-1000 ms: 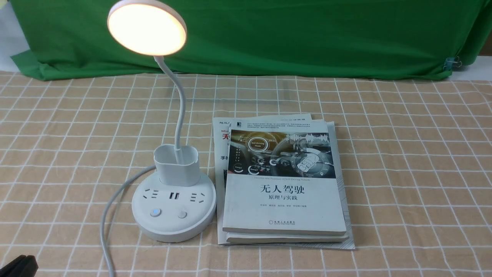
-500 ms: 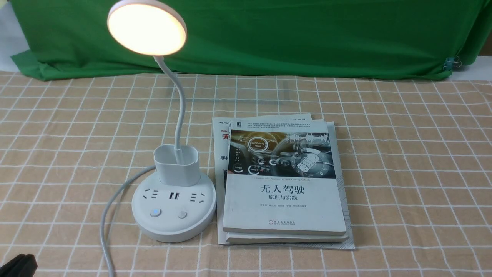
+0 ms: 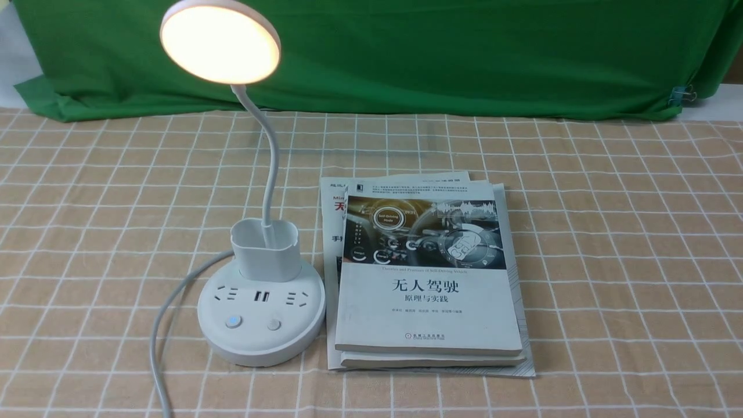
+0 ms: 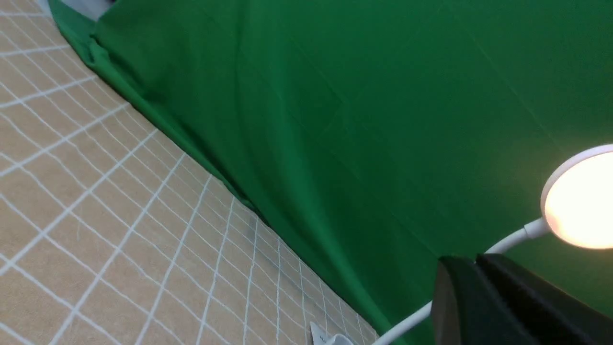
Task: Turn off the desk lamp on the light coffee tablecloth by hand.
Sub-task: 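Press the power button on the round power strip under the lamp with the left gripper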
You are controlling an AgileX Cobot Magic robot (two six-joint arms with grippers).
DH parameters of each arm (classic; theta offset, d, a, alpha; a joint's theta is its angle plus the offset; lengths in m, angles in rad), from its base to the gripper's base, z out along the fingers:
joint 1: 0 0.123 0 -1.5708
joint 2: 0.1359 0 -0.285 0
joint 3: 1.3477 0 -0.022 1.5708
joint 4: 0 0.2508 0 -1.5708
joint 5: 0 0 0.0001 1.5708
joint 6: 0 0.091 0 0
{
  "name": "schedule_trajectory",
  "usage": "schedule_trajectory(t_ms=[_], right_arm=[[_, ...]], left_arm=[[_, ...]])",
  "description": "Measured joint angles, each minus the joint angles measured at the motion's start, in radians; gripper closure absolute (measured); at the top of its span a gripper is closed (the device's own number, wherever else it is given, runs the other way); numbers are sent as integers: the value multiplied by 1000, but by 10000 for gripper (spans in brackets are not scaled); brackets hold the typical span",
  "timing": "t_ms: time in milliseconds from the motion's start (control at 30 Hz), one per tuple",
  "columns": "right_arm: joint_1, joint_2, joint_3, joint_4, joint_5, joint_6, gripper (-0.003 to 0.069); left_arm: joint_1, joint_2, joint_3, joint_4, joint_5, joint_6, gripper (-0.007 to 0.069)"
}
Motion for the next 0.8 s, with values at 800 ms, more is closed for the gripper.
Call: schedule_trajectory(t_ms=[800], right_arm=[[0, 0, 0, 0, 0, 0, 416]], left_arm=[[-296, 1353, -926, 611, 1002, 48, 629]])
